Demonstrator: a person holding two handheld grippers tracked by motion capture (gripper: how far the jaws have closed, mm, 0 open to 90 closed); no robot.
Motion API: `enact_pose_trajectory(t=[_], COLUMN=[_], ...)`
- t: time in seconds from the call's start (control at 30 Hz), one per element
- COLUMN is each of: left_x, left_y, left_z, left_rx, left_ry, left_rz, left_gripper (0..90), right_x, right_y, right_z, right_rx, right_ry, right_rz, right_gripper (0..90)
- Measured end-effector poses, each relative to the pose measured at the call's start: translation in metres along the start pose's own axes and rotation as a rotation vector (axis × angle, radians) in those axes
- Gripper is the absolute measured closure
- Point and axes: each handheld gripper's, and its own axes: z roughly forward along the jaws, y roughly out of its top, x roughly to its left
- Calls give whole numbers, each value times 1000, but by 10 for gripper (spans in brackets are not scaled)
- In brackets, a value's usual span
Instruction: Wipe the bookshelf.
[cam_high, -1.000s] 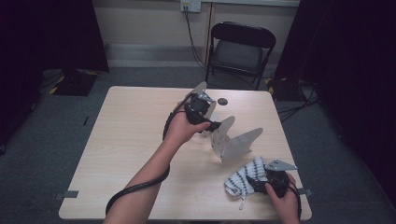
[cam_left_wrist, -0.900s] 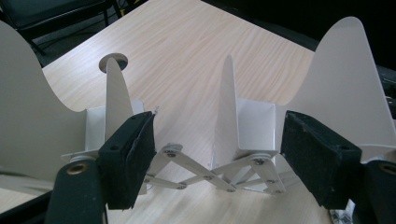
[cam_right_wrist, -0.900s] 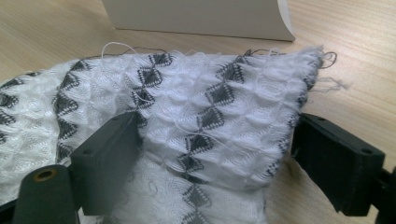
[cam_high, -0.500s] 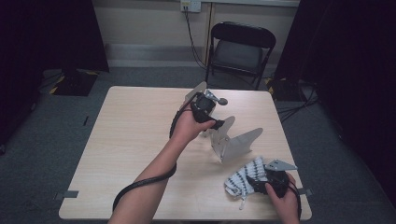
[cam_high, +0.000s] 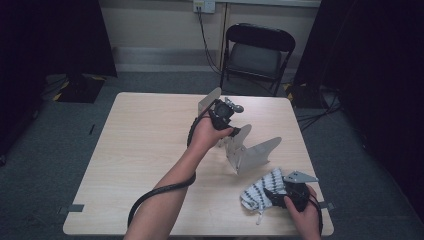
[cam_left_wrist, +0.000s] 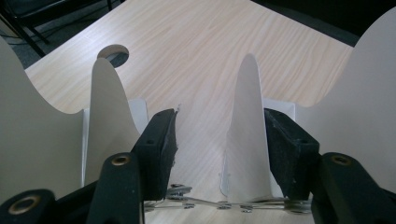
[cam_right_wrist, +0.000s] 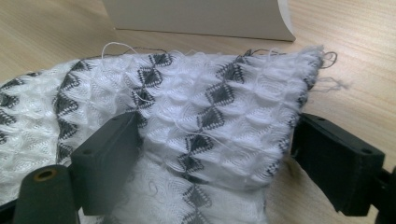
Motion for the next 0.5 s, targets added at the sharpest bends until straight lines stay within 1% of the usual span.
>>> enact_pose_trajectory(t=[0.07, 0.1, 0.13, 0.17, 0.2, 0.23, 0.27, 0.3, 0.33, 0.37, 0.4, 0.43, 0.5], left_x=[-1, -2, -3, -4, -5, -6, -7, -8, -9, -10, -12, -13, -15], left_y=[0, 1, 2, 2, 3, 4, 5, 6, 7, 8, 9, 10, 10], left_z=[2, 3, 4, 4, 5, 5, 6, 7, 7, 8, 9, 9, 11], left_rx=[0, 2, 11, 19, 20, 32, 40, 43, 53, 57, 63, 71, 74], left_ry=[-1, -5, 0, 4, -6, -13, -7, -10, -22, -15, -9, -13, -10], left_rz=[-7, -7, 11, 12, 5, 1, 2, 0, -11, -5, 11, 20, 15], left_gripper=[501, 527, 551, 568, 597, 645, 669, 687, 721, 752, 767, 794, 829], right_x=[0, 0, 0, 0, 0, 0, 0, 0, 0, 0, 0, 0, -1], right_y=[0, 0, 0, 0, 0, 0, 0, 0, 0, 0, 0, 0, 0], right_z=[0, 0, 0, 0, 0, 0, 0, 0, 0, 0, 0, 0, 0], right_rx=[0, 0, 0, 0, 0, 0, 0, 0, 0, -1, 0, 1, 3], right_ry=[1, 1, 2, 2, 2, 1, 1, 1, 0, 1, 1, 1, 4], right_rz=[1, 1, 1, 1, 1, 1, 1, 1, 0, 0, 0, 2, 3], right_gripper=[148, 149, 148, 148, 148, 149, 148, 148, 148, 148, 148, 148, 148])
